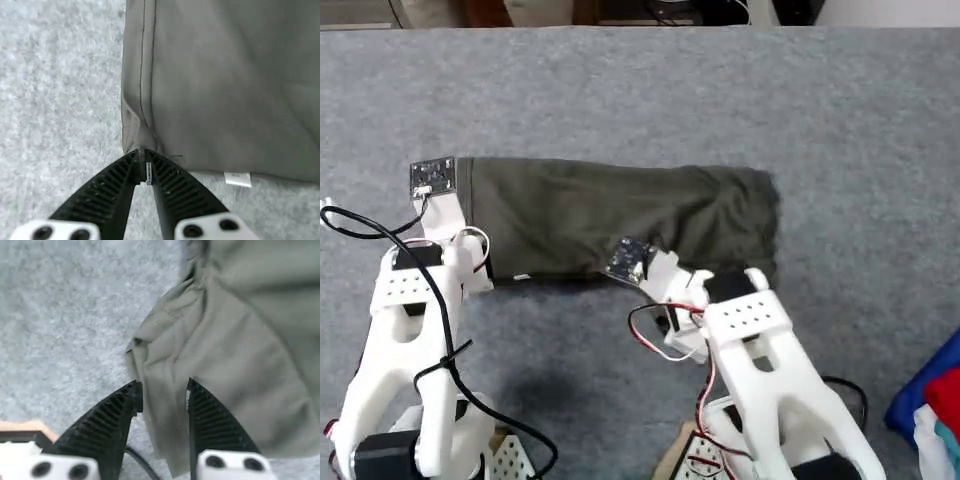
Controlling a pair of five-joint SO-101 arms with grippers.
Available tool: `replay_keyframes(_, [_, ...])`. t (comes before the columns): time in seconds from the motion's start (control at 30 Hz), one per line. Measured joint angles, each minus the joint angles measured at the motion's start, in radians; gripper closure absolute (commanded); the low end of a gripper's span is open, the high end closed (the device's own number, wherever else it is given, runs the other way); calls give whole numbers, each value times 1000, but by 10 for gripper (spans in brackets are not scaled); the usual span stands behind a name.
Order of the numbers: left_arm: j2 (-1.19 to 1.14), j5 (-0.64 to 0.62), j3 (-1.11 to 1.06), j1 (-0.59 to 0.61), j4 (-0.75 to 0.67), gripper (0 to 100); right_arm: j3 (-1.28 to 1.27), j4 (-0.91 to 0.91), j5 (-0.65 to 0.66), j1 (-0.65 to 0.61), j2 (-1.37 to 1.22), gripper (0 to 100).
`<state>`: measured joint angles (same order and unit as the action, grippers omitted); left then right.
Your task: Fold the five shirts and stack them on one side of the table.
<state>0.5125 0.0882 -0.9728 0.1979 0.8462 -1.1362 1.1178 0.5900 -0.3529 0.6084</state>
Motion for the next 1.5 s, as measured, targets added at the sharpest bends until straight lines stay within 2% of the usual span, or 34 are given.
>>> replay_keyframes(0.33, [2, 2, -41, 0, -63, 981, 3, -46, 0, 0, -175, 834])
replay_keyframes(0.7, [2, 2, -43, 0, -63, 981, 25, -144, -2, 2, -331, 839])
replay_keyframes(0.77, [2, 2, -43, 0, -63, 981, 25, -149, -2, 2, -331, 868])
replay_keyframes(0.9, [2, 2, -43, 0, -63, 981, 25, -153, -2, 3, -333, 997])
replay_keyframes(1.17, [2, 2, -43, 0, -63, 981, 87, -161, 0, 83, -371, 993])
replay_keyframes(1.43, [2, 2, -43, 6, -63, 981, 325, 87, -2, 118, -443, 993])
replay_keyframes(1.5, [2, 2, -43, 6, -63, 981, 405, 161, 40, 118, -443, 994])
